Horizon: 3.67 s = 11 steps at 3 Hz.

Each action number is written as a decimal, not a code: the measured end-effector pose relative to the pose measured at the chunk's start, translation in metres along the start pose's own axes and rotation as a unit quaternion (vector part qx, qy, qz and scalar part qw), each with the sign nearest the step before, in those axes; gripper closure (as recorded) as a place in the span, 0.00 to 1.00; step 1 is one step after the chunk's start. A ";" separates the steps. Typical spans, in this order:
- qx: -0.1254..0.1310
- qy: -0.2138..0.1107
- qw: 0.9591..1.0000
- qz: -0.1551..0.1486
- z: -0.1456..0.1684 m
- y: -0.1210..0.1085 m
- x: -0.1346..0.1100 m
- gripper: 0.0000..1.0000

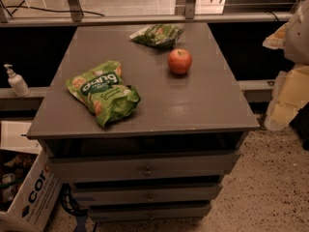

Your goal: Move apple near green rice chip bag

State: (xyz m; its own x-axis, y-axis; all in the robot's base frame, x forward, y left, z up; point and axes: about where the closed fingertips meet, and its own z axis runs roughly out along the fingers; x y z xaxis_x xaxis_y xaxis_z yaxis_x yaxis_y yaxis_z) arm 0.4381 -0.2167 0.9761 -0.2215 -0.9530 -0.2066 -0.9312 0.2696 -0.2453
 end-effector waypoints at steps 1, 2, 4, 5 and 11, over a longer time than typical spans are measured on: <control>0.000 0.000 1.000 0.000 0.000 0.000 0.000 0.00; 0.002 -0.021 1.000 0.000 0.001 -0.003 -0.001 0.00; 0.042 -0.087 0.994 0.043 0.042 -0.050 -0.005 0.00; 0.072 -0.123 0.988 0.053 0.066 -0.082 -0.023 0.00; 0.062 -0.265 0.956 0.113 0.174 -0.183 -0.106 0.00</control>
Offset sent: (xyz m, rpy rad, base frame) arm 0.0088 -0.0020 -0.0044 0.0993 -0.0160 0.0269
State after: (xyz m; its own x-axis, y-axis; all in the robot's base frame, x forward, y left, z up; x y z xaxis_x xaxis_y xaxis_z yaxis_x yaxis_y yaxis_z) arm 0.6826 -0.1411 0.8782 -0.2052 -0.6735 -0.7102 -0.8283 0.5060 -0.2405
